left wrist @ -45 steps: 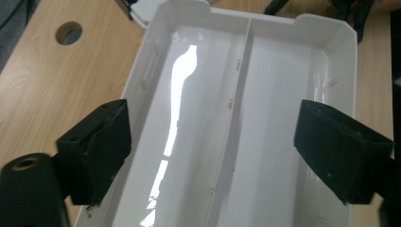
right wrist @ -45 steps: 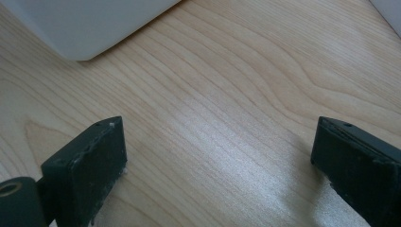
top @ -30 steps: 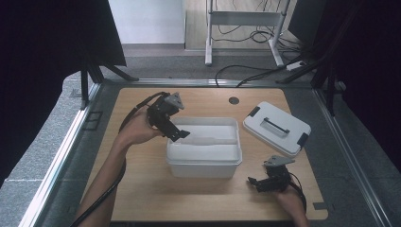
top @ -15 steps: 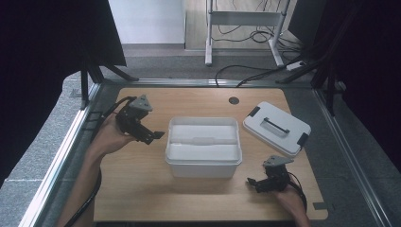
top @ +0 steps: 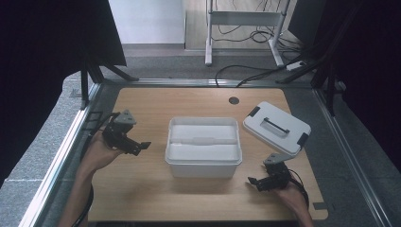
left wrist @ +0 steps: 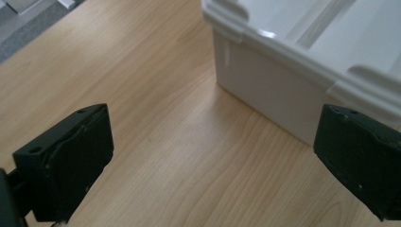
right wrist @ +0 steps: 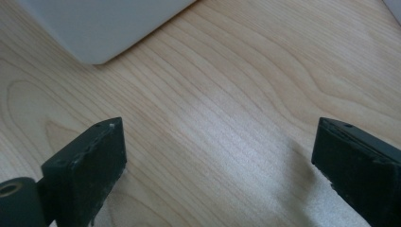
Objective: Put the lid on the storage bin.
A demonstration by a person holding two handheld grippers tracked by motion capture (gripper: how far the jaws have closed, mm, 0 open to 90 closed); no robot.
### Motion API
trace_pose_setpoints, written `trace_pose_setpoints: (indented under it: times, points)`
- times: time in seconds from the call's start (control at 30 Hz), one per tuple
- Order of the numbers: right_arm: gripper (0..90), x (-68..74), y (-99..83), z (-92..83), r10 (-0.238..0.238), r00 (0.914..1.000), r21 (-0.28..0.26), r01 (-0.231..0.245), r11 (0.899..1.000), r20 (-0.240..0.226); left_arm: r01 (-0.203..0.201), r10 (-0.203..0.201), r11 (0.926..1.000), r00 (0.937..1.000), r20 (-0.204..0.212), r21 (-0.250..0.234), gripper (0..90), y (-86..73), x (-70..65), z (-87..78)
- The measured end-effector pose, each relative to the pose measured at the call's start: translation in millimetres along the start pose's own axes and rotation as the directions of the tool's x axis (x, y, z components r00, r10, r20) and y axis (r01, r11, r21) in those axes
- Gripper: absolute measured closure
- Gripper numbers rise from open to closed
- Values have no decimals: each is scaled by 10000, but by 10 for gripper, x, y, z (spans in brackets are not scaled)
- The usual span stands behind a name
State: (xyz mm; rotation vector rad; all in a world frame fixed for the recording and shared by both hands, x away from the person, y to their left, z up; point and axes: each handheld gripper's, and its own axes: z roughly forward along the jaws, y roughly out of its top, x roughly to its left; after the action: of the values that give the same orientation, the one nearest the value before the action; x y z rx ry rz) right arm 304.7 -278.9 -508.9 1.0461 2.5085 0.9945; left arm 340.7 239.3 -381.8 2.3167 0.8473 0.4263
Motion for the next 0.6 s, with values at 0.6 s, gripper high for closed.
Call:
trace_pose_setpoints:
  times: [0.6]
  points:
    - [96, -237, 345, -190, -354, 9992, 140, 357, 9993, -156, 1266, -1265, 9919, 9913, -362, 17, 0, -750, -147, 485]
